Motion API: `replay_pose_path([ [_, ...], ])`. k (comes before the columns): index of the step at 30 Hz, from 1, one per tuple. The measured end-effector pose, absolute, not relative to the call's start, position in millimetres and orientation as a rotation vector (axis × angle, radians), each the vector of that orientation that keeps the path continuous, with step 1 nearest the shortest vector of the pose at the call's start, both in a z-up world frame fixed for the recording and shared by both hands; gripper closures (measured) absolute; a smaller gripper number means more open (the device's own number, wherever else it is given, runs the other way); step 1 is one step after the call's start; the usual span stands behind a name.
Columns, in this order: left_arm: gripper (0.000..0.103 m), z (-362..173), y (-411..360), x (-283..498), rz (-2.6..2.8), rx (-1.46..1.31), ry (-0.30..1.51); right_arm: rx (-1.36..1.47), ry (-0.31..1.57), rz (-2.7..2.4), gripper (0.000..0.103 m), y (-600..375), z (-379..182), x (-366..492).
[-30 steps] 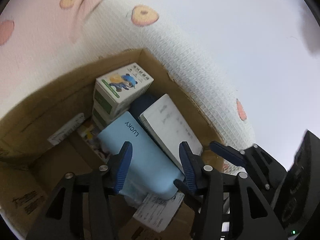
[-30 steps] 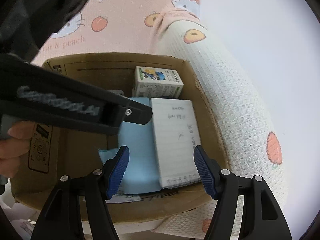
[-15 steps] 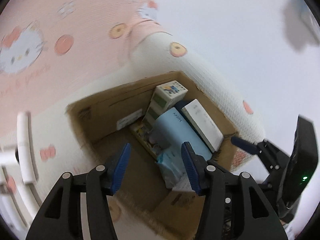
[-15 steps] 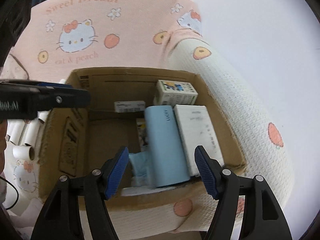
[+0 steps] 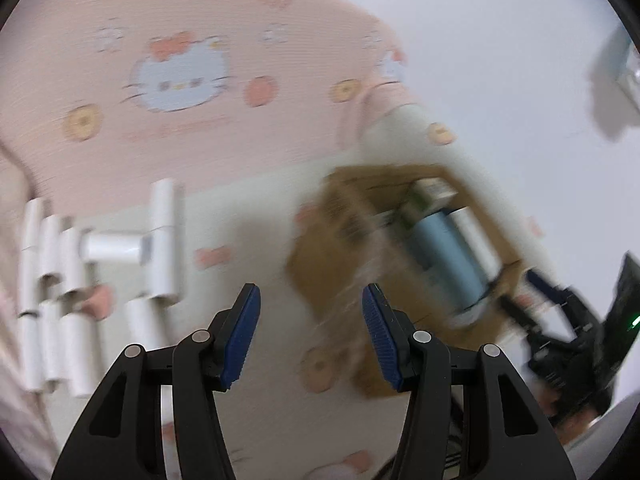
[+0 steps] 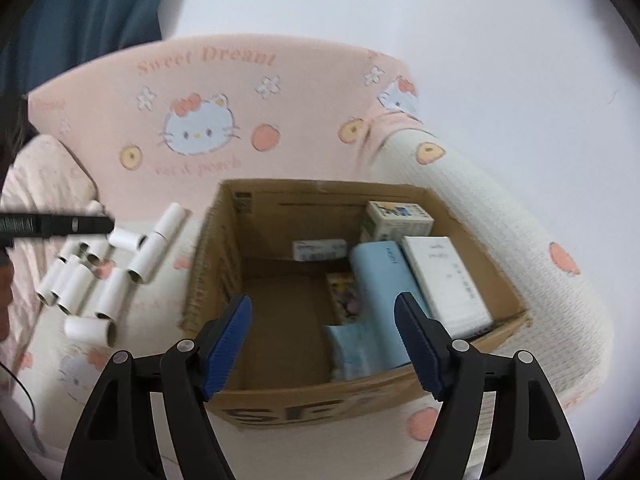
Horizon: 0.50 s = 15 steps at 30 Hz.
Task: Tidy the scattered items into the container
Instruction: 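Move the right gripper back to the white tubes and straddle one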
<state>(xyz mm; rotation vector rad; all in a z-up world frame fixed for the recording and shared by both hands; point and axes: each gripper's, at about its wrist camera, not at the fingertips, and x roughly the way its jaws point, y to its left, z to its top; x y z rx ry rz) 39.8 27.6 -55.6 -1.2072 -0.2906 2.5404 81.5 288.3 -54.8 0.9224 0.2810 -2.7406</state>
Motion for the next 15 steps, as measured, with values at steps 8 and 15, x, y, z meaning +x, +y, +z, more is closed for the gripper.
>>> replay_pose_path([
  [8,0.045,-86,-56,89,2.759,-1.271,-0.308,0.916,0.198,-2.728,0.027,264,-63,81],
  [15,0.045,-117,-98,109,2.800,-1.397,-0.366,0.805,0.274,-2.642,0.027,218,-54,80],
])
